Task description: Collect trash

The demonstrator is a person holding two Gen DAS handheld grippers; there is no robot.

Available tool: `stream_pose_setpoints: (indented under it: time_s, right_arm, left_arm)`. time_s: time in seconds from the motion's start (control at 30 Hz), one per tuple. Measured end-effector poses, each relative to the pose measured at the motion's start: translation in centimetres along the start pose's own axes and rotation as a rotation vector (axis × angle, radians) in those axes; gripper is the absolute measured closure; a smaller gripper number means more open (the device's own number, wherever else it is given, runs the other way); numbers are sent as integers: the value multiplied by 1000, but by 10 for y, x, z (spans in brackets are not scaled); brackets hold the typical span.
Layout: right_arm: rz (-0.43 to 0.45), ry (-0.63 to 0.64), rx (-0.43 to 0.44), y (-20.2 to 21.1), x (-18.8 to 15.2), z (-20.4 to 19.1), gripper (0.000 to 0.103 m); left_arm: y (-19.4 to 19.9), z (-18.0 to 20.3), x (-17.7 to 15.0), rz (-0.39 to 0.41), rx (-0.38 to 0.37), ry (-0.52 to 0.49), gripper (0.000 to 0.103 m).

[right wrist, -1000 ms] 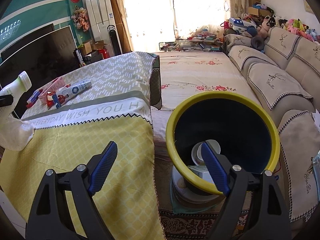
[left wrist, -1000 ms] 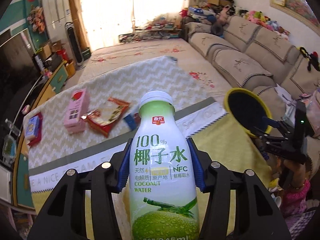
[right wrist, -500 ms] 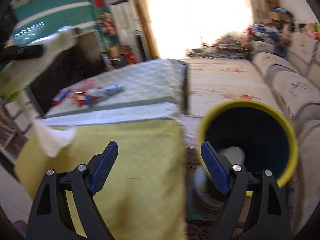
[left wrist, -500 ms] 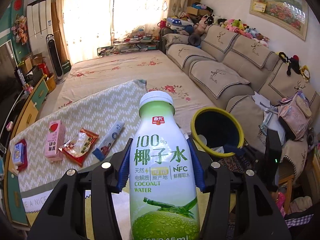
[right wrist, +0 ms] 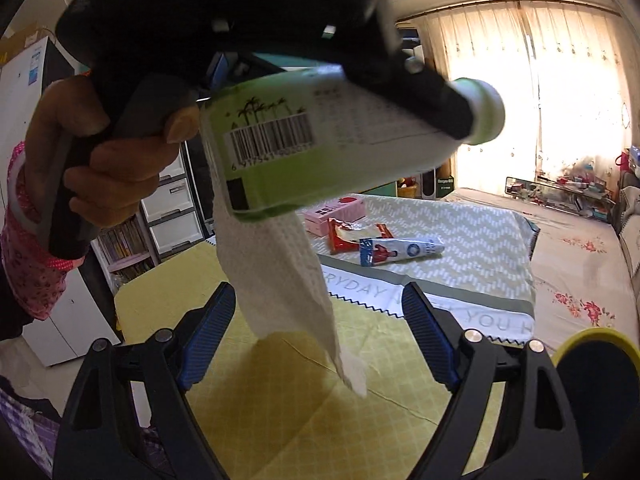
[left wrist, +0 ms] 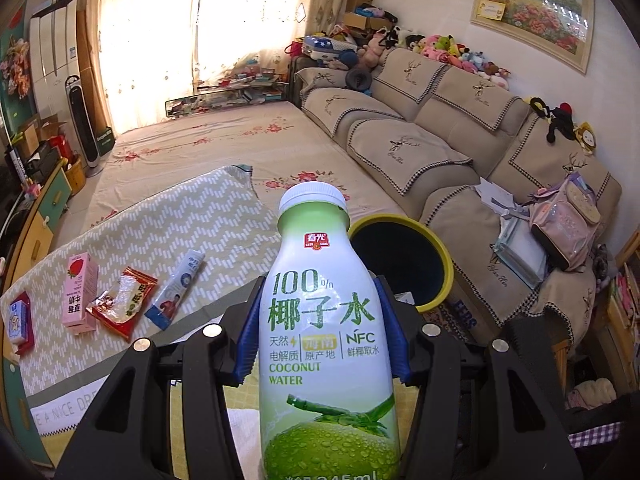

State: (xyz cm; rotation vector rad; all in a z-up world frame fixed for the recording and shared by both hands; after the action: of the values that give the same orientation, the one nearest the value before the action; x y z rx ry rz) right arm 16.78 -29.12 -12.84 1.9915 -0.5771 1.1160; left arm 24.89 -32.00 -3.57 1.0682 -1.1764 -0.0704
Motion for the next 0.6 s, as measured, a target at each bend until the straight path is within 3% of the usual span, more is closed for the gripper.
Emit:
stream_pose_setpoints:
  time_s: [0.03,0.07,0.1,0.3,0.6]
  right_arm:
    - [-25,-6,13,-4,-4,-1,76]
    - [-51,-22,20,-8,-7,1,97]
    - [-72,-32,14,-11,-12,3,101]
    - [-168,-39,-63,-14,-45,18,102]
    - [-176,-120,-80,24,-80,30,101]
  left_arm:
    - [0,1,0,2,-3,-2,51]
    - [2,2,1,7,-3,-2,51]
    - [3,2,1,11,-5,0,51]
    - [12,0,10,49,-1,0,51]
    - [-2,12,29,59,-37,-25,55]
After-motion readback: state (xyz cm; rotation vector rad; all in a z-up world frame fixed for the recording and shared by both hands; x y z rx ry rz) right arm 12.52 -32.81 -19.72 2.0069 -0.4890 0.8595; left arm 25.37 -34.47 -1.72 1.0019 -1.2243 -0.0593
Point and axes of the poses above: each gripper's, at about its wrist camera, not at the fingertips, and y roughly against the way its jaws point, z to its right, x to its top, the point moved 9 cm from there along -y, roughly the way its jaws point, and after that the axes turned 11 degrees about -y, right-handed, at the moved point
